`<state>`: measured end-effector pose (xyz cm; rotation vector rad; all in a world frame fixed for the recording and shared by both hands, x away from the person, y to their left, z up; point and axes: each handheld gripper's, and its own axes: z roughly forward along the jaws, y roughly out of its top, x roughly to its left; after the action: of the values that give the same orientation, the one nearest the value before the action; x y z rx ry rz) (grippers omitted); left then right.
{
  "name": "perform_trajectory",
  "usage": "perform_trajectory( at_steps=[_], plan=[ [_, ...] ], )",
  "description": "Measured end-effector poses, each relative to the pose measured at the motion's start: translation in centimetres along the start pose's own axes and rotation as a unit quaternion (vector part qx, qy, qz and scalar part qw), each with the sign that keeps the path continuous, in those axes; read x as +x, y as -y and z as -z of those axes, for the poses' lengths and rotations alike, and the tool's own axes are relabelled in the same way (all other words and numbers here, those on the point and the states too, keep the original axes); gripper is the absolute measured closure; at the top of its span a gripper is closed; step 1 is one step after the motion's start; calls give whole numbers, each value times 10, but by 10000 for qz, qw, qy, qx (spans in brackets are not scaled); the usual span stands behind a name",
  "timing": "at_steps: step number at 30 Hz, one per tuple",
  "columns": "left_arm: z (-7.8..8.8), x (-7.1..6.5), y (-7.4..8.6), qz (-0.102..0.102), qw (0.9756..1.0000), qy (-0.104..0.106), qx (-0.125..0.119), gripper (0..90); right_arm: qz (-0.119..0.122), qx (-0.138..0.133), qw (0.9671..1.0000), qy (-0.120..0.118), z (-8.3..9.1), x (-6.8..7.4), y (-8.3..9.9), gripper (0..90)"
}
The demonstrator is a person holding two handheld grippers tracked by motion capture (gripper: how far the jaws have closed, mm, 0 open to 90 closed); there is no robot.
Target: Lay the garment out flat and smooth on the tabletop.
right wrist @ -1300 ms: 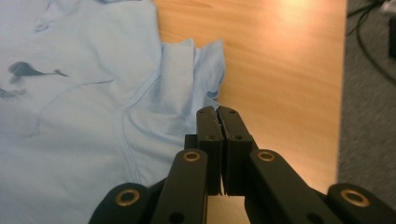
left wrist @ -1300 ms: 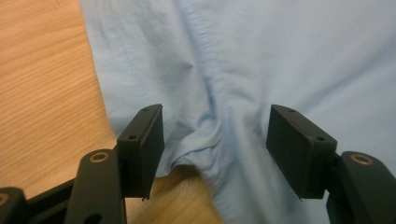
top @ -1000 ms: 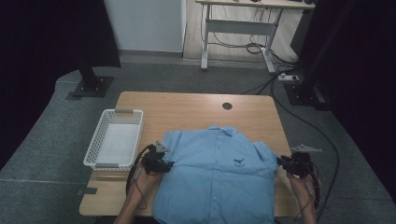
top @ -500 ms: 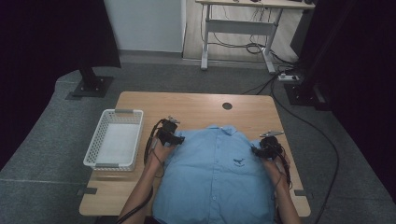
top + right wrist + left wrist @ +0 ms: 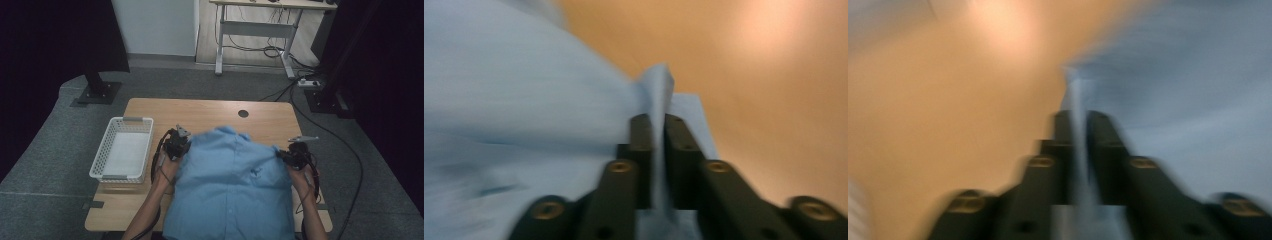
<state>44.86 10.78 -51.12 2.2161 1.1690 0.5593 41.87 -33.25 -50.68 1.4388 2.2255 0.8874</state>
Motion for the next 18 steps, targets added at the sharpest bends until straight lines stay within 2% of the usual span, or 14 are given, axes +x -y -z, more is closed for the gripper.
perform_trajectory(
  at_steps=[1, 2, 3, 5, 8, 11, 13, 16, 18],
  plan=[
    [2, 0, 5, 79, 9999, 12, -67, 589, -34, 233, 9996, 175, -10, -6, 10, 600],
    [6, -1, 9, 116, 9997, 146, -182, 517, -175, 129, 9997, 89, -11, -10, 19, 573],
    [9, -3, 11, 48, 9996, 169, -233, 468, -291, -91, 9995, -10, -8, -11, 26, 540],
    [13, -5, 12, -126, 9997, 63, -200, 407, -244, -222, 9994, 67, 0, -12, 32, 476],
    [16, -5, 15, -82, 9995, 196, -226, 384, -242, -352, 9991, 59, 7, -15, 34, 448],
    [18, -9, 21, -88, 9989, 396, -235, 358, -173, -323, 9993, 34, 8, -15, 38, 436],
    [19, -13, 26, -135, 9987, 450, -210, 342, -135, -301, 9994, 57, 8, -14, 41, 432],
    [22, -16, 34, -74, 9977, 650, -199, 321, -144, -320, 9994, 62, 9, -14, 46, 418],
    [24, -18, 40, -55, 9973, 712, -188, 318, -129, -374, 9992, 49, 12, -12, 48, 404]
  ],
)
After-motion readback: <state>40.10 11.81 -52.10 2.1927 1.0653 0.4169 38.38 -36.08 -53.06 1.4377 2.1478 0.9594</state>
